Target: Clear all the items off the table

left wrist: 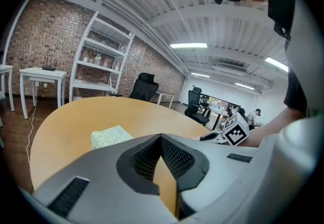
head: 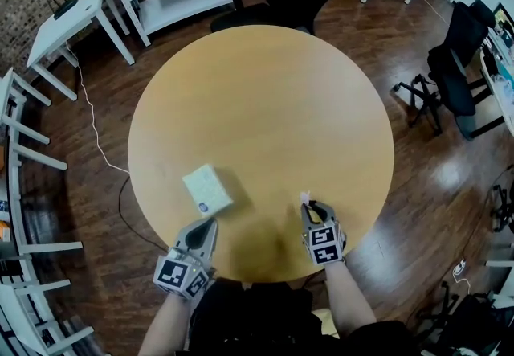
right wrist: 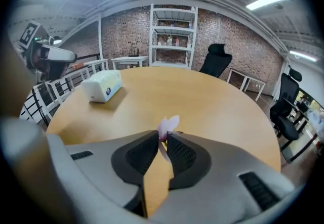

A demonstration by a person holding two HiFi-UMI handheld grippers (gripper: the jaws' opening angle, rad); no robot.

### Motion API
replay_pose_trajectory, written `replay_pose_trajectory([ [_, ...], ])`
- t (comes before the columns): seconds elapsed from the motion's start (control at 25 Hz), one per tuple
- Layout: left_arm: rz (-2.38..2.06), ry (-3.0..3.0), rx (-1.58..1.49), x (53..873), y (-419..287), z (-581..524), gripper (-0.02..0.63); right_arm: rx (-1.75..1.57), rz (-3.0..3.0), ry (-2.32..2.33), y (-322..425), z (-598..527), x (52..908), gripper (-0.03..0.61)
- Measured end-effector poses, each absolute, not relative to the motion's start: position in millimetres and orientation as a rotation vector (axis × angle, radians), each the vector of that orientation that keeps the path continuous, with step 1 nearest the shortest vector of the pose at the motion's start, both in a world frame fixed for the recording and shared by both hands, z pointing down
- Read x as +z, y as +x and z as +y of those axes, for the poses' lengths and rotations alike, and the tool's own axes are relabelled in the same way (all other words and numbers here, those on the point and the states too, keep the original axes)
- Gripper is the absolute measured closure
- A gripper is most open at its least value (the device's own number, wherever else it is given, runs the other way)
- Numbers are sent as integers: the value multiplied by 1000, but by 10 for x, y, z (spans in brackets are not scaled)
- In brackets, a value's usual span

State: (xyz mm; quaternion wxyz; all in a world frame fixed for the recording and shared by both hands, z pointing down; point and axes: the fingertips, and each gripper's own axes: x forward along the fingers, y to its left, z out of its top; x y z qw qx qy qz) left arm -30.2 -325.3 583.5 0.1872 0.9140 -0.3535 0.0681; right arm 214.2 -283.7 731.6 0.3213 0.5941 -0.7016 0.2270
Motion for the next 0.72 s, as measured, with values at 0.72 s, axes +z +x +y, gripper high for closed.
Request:
replay_pose_trajectory([
  [0.72, -943, 2861, -273, 4476, -311, -3859, 621, -64, -2076, 1947, 1994, -3478, 4594, 523],
])
